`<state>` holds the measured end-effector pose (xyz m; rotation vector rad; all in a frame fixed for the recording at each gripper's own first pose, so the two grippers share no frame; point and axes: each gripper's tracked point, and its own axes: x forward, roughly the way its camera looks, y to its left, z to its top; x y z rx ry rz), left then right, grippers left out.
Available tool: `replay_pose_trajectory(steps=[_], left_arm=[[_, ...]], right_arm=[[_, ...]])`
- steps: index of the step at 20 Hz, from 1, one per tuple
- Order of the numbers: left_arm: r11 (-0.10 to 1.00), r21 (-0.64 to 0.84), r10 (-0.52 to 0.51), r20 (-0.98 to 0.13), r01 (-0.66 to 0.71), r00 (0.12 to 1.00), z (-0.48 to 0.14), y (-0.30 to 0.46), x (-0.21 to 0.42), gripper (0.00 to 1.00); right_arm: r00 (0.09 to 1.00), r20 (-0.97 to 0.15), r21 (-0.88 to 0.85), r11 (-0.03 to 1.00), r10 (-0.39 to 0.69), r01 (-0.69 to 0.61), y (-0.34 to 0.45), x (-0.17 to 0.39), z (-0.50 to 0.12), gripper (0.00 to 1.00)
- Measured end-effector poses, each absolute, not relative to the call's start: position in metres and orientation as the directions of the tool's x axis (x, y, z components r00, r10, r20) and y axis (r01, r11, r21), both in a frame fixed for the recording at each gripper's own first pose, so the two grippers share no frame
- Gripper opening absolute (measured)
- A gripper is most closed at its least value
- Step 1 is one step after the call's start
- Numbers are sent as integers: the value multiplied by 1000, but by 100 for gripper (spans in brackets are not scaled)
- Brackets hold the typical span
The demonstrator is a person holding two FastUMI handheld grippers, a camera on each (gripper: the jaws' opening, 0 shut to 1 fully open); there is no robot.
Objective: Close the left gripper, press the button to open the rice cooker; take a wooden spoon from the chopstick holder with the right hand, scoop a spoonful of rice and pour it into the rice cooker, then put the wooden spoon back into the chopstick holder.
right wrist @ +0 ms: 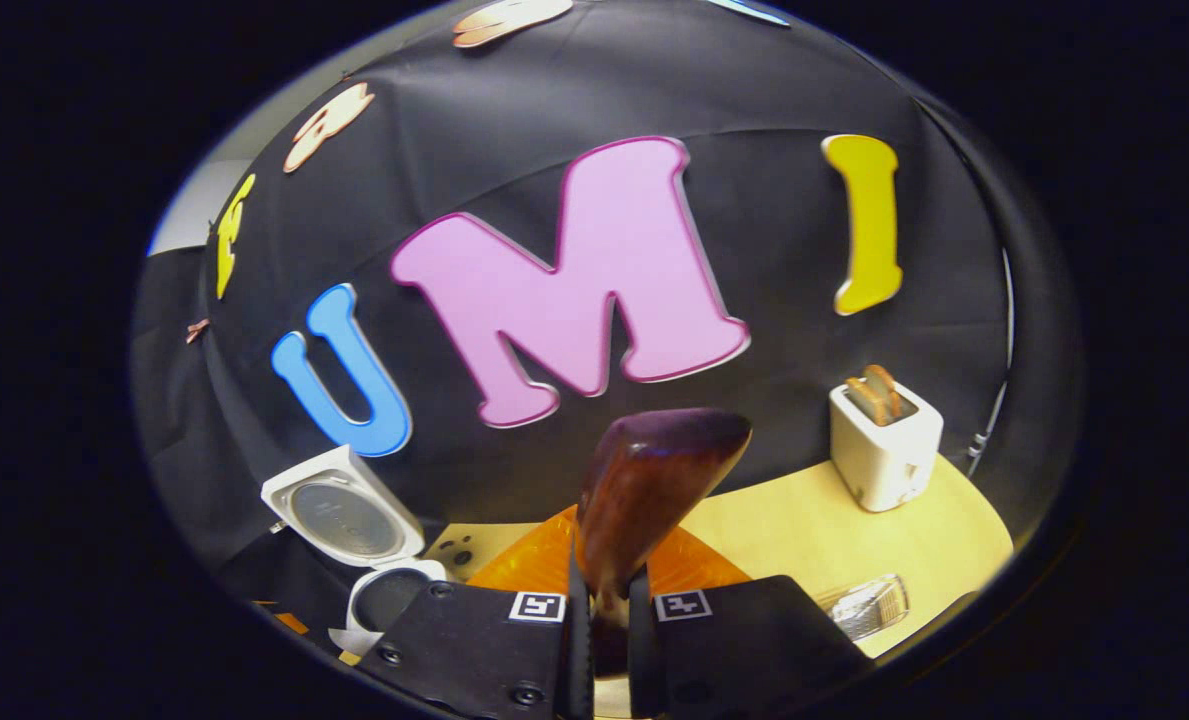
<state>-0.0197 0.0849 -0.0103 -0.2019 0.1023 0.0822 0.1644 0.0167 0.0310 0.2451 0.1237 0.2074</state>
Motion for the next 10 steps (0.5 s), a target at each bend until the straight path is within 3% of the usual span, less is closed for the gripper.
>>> replay_pose_trajectory(steps=[10], left_arm=[[974, -155, 141, -148, -164, 979, -13, 49, -17, 96]], right_arm=[[983, -182, 277, 960, 2, 49, -139, 185, -26, 18]])
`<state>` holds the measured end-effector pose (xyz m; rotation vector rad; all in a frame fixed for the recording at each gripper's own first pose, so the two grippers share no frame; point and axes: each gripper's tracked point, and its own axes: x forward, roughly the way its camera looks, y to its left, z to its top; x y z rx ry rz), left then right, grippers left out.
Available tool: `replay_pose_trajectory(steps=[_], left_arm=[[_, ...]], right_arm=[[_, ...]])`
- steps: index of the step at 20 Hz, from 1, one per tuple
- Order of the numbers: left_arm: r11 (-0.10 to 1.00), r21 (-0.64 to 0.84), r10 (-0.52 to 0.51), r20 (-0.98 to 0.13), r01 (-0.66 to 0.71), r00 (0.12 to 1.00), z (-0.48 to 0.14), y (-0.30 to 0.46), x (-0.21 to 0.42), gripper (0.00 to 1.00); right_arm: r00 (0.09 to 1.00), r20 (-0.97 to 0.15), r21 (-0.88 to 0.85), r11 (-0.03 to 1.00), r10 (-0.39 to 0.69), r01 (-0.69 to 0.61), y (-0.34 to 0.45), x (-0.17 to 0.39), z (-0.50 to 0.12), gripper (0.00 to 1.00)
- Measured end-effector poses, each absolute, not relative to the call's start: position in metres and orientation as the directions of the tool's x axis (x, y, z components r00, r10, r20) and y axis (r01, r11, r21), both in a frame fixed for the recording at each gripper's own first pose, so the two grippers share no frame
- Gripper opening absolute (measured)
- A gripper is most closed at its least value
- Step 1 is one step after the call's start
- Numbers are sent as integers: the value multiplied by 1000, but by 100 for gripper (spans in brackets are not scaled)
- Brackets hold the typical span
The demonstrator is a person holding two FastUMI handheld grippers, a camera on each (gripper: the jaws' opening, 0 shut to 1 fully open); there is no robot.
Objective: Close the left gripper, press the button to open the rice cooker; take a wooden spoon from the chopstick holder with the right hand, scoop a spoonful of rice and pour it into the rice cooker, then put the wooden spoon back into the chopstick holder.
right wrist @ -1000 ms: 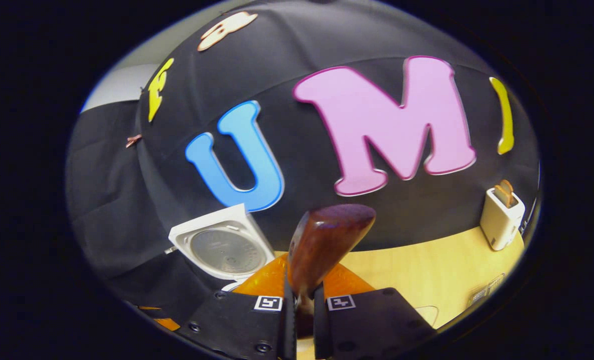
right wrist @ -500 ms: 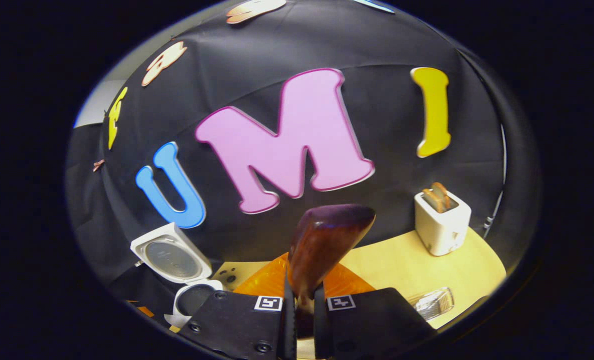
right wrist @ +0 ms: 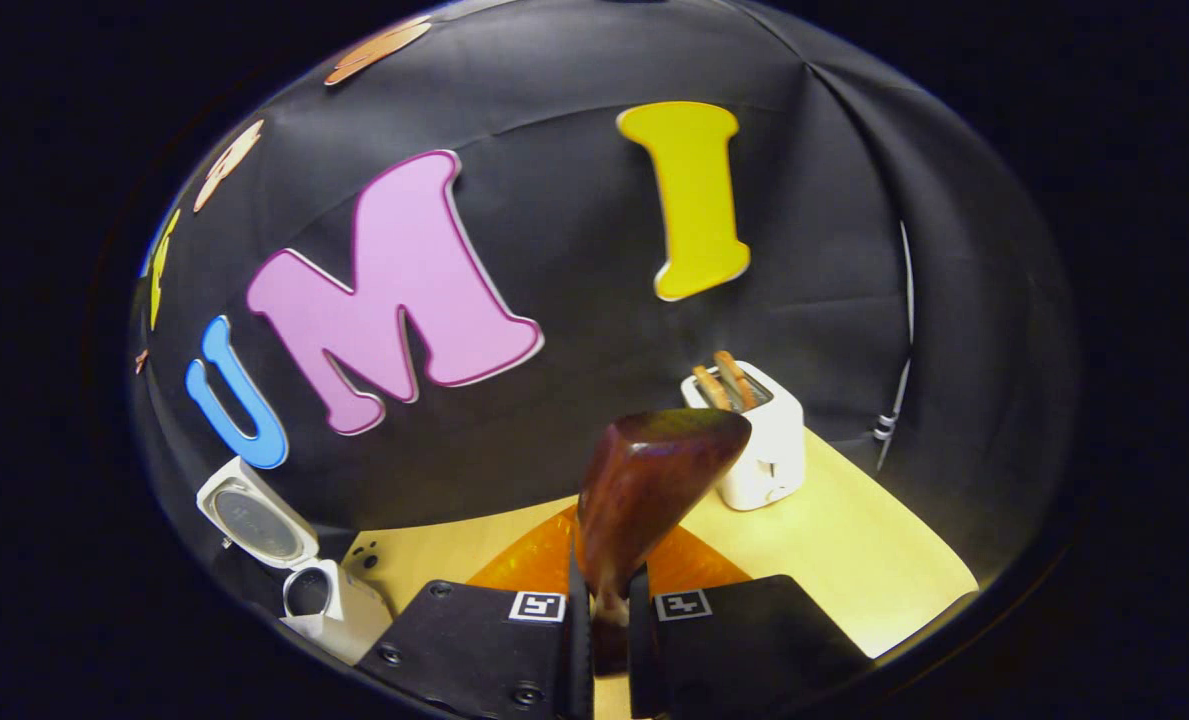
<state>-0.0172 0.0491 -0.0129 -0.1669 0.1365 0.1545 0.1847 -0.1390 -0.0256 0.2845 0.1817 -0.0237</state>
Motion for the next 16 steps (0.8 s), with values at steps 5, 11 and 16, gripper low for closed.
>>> replay_pose_trajectory(steps=[5, 11, 16], left_arm=[[955, -178, 212, -159, -239, 964, -11, 46, -22, 96], [949, -143, 253, -186, -281, 949, -20, 38, -33, 96], [945, -135, 268, -195, -296, 944, -24, 29, -39, 96]], right_arm=[[965, -261, 286, 952, -34, 111, -173, 195, -72, 18], [944, -328, 279, 951, -34, 131, -183, 206, -119, 18], [919, -393, 242, 961, -30, 134, -181, 209, -156, 18]])
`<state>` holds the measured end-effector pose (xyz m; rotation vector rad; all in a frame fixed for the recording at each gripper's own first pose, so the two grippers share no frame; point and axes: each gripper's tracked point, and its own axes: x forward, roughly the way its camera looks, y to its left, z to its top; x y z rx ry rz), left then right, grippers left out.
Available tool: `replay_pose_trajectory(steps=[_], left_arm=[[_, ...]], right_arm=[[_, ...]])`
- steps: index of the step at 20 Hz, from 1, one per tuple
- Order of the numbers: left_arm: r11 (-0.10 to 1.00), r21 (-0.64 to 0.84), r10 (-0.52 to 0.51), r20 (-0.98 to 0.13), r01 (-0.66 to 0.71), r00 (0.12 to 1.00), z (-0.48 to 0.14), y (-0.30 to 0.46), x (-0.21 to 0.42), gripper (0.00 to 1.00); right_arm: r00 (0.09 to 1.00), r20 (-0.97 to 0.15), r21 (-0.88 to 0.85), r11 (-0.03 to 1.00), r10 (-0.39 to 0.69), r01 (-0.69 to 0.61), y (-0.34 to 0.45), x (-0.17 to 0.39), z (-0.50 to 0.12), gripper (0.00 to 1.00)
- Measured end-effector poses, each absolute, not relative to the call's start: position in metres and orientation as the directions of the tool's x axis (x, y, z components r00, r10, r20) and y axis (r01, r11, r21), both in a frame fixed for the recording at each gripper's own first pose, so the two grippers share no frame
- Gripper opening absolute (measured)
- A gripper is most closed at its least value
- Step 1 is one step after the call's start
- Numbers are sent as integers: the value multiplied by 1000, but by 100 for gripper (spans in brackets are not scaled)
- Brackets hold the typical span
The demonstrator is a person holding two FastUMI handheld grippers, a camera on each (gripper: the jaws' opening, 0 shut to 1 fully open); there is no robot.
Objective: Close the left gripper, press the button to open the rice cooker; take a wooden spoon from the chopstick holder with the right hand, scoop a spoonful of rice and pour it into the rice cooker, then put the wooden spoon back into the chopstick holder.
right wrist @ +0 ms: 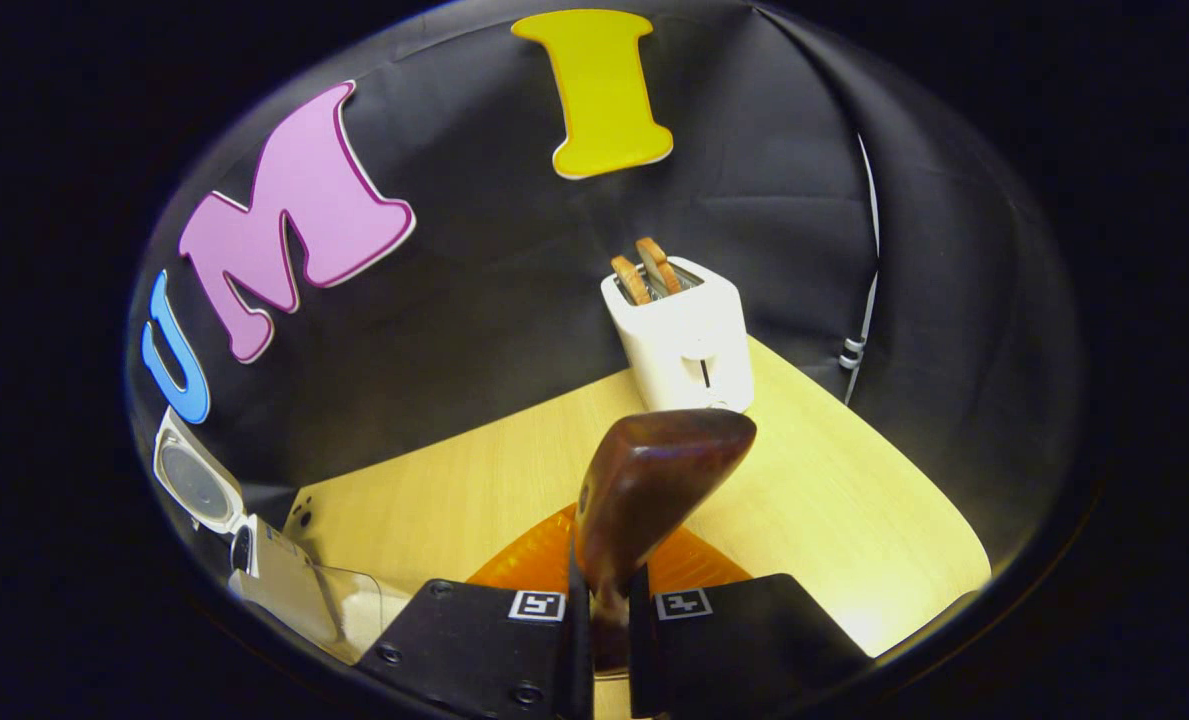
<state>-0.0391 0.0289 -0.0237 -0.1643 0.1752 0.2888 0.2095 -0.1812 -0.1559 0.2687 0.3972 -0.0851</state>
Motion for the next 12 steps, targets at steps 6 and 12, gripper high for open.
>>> replay_pose_trajectory(steps=[6, 12], left_arm=[[932, -141, 304, -198, -334, 932, -32, 29, -54, 95], [919, -159, 330, -189, -360, 925, -31, 40, -64, 96]], right_arm=[[903, -429, 230, 962, -34, 145, -178, 212, -174, 20], [903, -428, 244, 957, -41, 159, -179, 198, -163, 76]])
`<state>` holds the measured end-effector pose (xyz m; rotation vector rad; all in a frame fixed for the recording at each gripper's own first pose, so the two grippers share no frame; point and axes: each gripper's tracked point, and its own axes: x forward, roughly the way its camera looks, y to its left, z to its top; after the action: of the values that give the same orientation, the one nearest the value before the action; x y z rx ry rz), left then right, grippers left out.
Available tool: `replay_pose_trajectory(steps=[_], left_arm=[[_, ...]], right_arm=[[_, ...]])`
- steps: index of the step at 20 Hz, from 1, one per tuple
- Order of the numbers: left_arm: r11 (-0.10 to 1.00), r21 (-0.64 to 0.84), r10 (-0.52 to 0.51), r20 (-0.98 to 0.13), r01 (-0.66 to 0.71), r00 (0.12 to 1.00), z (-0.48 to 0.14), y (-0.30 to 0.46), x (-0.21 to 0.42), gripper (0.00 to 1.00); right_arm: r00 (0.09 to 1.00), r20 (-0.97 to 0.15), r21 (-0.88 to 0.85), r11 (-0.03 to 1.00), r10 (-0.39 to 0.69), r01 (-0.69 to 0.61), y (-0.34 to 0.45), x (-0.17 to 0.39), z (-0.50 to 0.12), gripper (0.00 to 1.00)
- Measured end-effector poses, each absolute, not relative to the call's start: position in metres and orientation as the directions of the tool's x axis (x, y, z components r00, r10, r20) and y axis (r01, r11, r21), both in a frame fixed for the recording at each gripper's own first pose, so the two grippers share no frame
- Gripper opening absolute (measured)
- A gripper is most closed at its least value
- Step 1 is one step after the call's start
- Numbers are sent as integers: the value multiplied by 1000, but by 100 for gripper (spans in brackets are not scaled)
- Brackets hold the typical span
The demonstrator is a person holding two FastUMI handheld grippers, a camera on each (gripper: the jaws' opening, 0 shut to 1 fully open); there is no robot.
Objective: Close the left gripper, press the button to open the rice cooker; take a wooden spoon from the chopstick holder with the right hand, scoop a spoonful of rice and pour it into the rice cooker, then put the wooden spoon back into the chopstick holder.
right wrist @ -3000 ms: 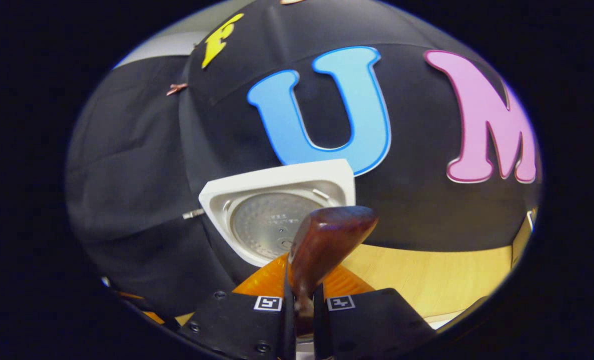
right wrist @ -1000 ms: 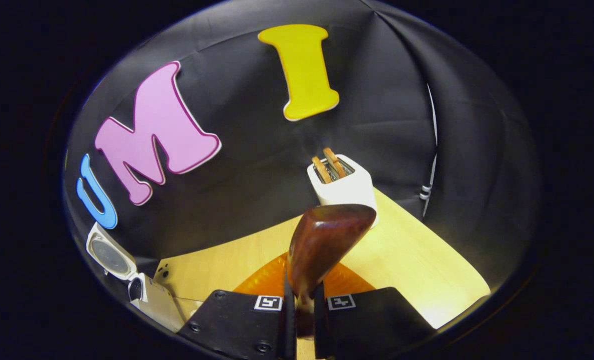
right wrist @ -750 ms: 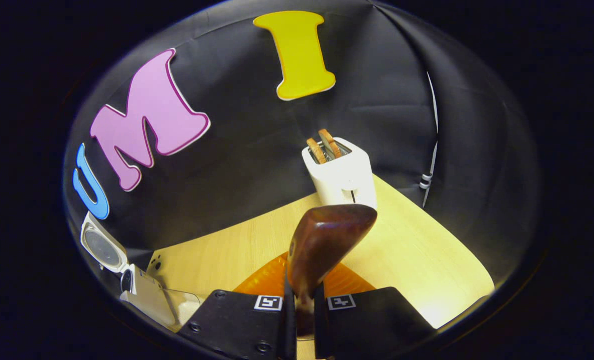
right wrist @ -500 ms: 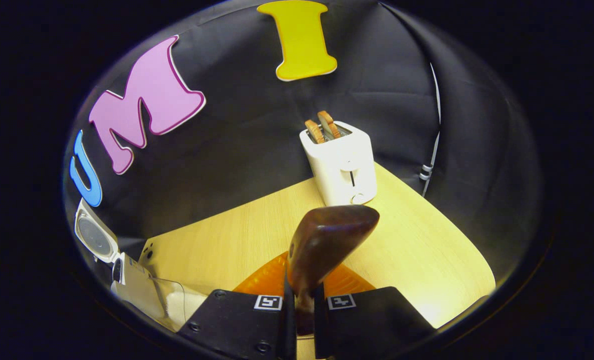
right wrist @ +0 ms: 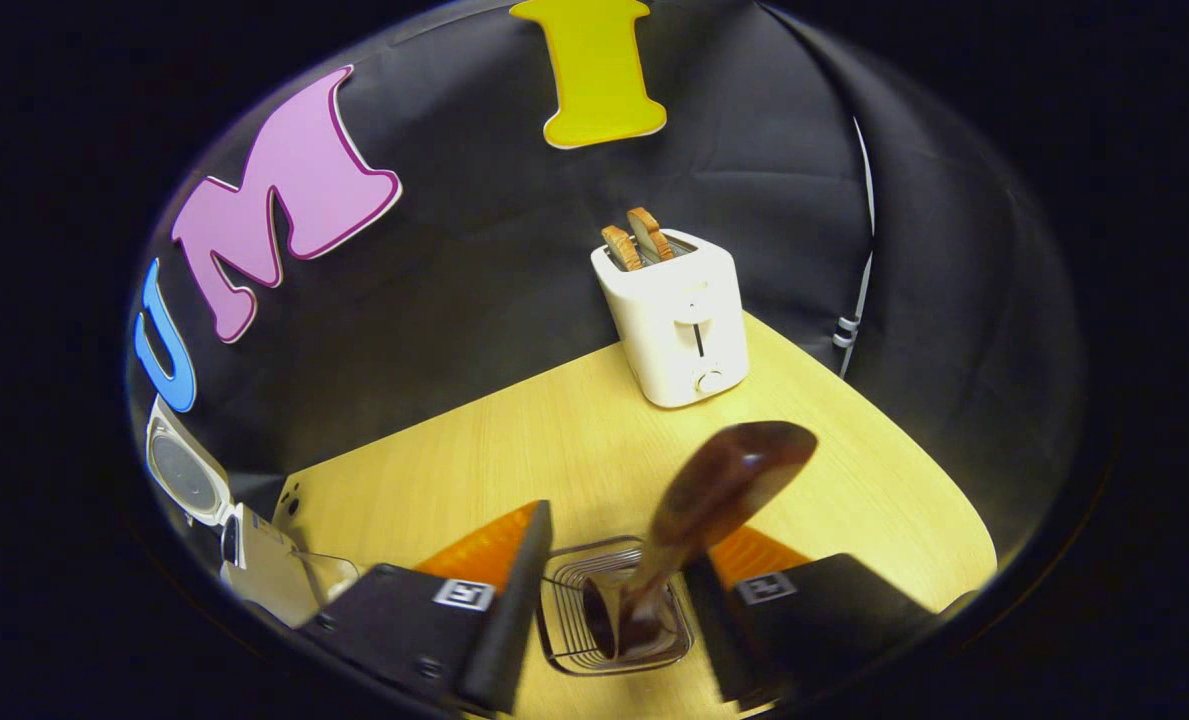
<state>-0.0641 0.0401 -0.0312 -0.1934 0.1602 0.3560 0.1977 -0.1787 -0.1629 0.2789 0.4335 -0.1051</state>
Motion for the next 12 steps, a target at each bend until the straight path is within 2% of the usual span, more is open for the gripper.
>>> replay_pose_trajectory(steps=[1, 8, 12], left_arm=[[920, -156, 330, -181, -359, 926, -28, 43, -64, 96], [939, -127, 312, -72, -319, 947, 16, 84, -42, 96], [943, -145, 304, 9, -299, 953, 55, 120, -21, 95]], right_arm=[[905, -423, 247, 956, -41, 159, -179, 194, -159, 100], [911, -396, 291, 924, -119, 247, -188, 141, -129, 98], [900, -373, 269, 902, -225, 338, -203, 94, -122, 98]])
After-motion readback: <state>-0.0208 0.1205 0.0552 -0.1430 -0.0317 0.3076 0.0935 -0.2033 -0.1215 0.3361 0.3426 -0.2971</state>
